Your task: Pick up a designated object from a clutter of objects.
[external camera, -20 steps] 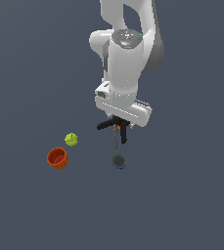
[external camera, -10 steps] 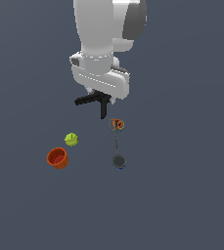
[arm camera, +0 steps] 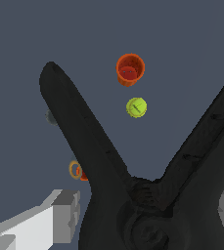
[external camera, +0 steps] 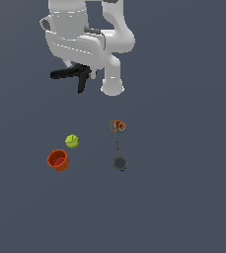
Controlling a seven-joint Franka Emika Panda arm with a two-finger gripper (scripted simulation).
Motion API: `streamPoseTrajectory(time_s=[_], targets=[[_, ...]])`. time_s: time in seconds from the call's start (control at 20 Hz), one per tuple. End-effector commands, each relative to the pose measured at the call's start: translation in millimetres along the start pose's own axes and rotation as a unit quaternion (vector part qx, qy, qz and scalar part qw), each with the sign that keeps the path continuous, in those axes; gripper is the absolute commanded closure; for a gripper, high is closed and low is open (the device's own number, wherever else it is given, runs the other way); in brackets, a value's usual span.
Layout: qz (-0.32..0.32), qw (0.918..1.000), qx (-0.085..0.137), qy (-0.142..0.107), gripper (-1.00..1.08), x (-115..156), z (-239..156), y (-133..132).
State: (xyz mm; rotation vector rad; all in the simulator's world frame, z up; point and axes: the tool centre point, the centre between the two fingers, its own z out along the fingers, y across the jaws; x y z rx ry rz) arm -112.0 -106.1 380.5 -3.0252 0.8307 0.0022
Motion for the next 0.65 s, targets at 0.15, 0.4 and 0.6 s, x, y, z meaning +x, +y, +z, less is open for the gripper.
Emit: streamPoseTrajectory(time_s=[0.15, 0.4, 0.6], targets=[[0.0, 1.0, -0.001, 0.001, 1.08, 0.3, -31.7, 31.4], [0.0, 1.0, -0.001, 0.001, 1.08, 1.6, -47.4, 47.0], [0.0, 1.0, -0.002, 0.001, 1.08, 2.0, -51.3, 50.7]])
